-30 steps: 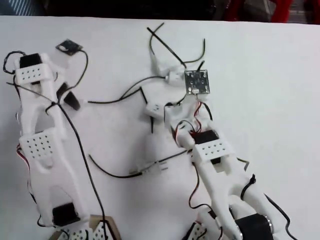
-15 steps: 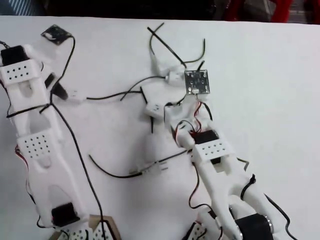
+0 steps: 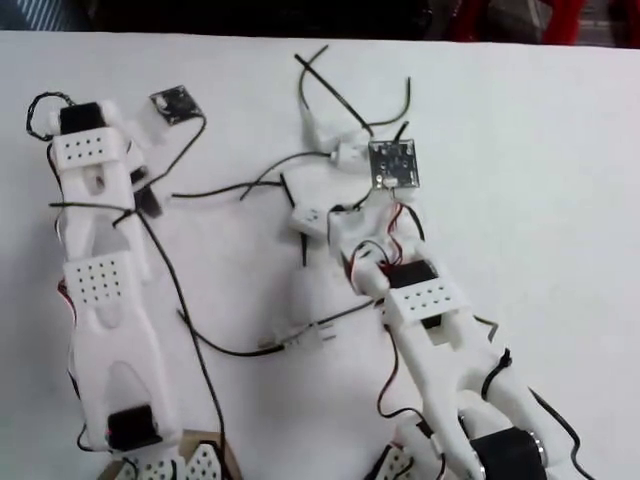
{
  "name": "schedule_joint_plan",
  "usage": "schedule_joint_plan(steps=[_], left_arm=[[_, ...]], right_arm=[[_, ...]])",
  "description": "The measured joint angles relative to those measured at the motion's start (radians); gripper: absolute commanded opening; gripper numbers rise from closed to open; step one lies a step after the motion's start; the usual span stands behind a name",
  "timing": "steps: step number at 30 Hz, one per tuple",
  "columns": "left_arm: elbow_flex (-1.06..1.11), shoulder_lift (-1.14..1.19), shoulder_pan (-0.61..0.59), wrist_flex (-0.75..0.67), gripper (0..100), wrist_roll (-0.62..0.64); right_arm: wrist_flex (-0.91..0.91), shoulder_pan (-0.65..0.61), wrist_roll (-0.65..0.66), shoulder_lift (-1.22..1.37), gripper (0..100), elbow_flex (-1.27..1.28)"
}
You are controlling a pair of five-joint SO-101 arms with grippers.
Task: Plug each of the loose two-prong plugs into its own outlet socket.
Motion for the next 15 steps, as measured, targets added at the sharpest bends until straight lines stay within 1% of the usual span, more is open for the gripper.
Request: schedule_joint_plan(steps=[3,6,10,15], left_arm=[[-0.014,0.015,0.000,-0.035,22,0.000],[-0.014,0.018,0.005,-0.037,17,0.035],[-0.014,0.017,0.014,-0.005,17,0.075],[-0.029,0.015,0.037,0.094,17,0.097]], right_arm=[[0.000,0.003,0.000,0.000,1.7,0.000],[0.000,0.000,0.000,0.000,1.7,0.000],[0.000,0.002,0.000,0.000,1.7,0.000],[0.000,0.000,0.000,0.000,1.7,0.000]])
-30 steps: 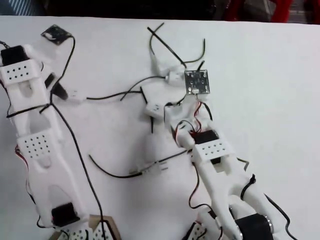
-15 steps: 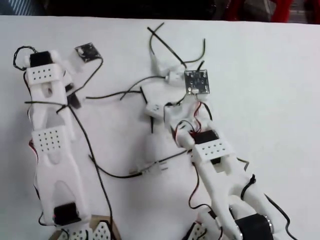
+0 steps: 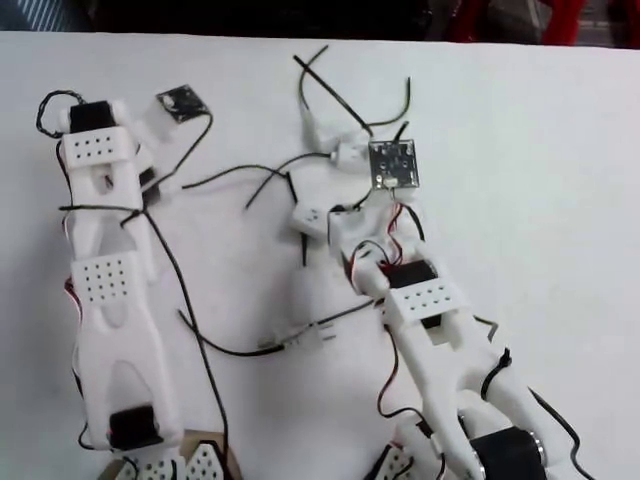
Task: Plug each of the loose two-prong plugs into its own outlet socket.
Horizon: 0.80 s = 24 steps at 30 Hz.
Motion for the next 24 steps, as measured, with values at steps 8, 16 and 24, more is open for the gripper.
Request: schedule_joint_plan(steps=[8,16,24], left_arm=[[0.005,-0.015,0.015,0.012,34,0.187],[0.006,-0.018,0.015,-0.063,34,0.195],[0.008,0.002,0.008,-0.181,34,0.195]], right_arm=[[0.000,0.000,0.000,0.000,1.7,0.000],[0.000,0.000,0.000,0.000,1.7,0.000],[0.000,0.000,0.000,0.000,1.7,0.000]])
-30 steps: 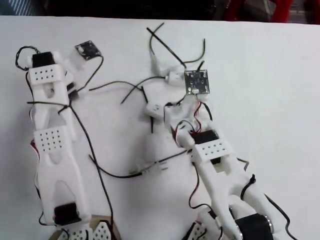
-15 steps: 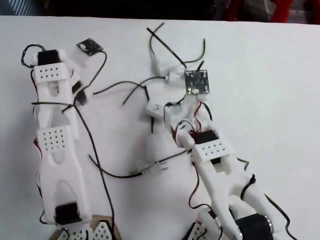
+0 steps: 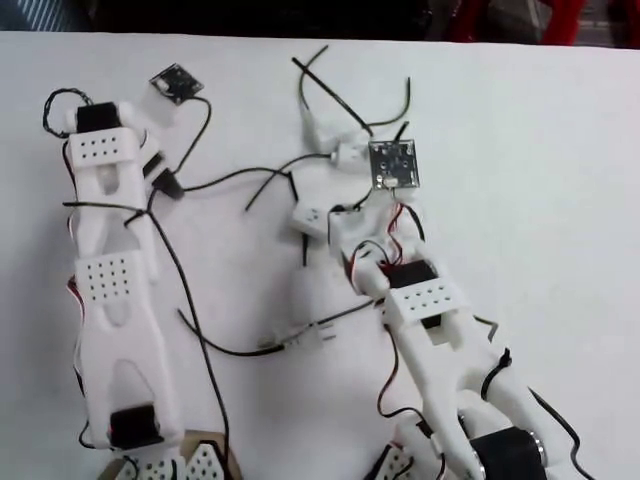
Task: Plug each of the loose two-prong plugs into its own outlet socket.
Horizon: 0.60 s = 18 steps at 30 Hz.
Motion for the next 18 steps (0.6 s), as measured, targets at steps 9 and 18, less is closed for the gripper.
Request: schedule_joint_plan(steps=[9,18], left_arm=[[0.000,0.000,-0.002,-0.005,34,-0.104],[-0.002,0.049,0.000,0.051,21,-0.192]], right_arm=[[0.000,0.000,0.000,0.000,1.7,0.000],[0.000,0.000,0.000,0.000,1.7,0.000]])
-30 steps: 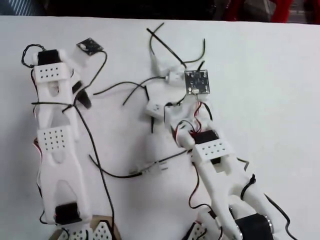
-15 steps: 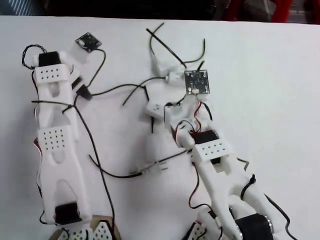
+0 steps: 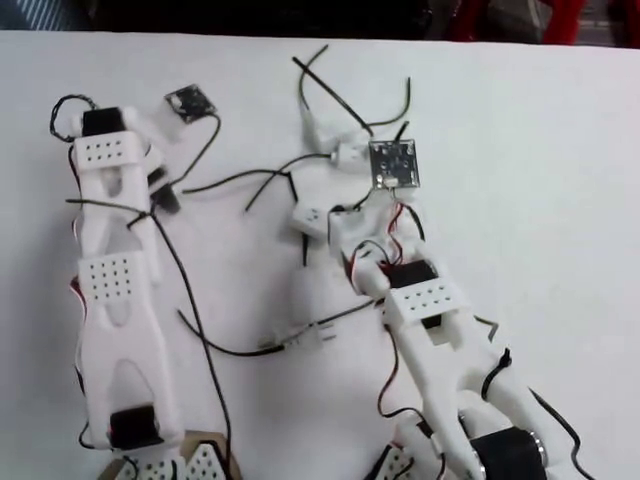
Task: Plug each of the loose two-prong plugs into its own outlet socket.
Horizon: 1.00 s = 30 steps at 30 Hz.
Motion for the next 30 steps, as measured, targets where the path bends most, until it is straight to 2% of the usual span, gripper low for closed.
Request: schedule_joint_plan(steps=[4,8,13,21,25,30], left_arm=[[-0.003,-0.002,0.003,0.072,17,-0.071],[-0.002,-0.012,0.011,0.135,14,-0.074],[0.000,-0.028,0.028,0.158,12,0.094],[0.002,-0.089,0.146,0.164,10,0.311],[0.029,-0.144,0.206,0.166,10,0.370],[0.230,-0.256,0.288,0.166,10,0.396]], right_arm=[[0.000,0.000,0.000,0.000,1.7,0.000],[0.000,0.000,0.000,0.000,1.7,0.000],[0.000,0.000,0.000,0.000,1.7,0.000],[0.000,0.041,0.000,0.000,1.7,0.000],[0.000,0.075,0.000,0.000,1.7,-0.018],[0.000,0.100,0.000,0.000,1.7,-0.023]])
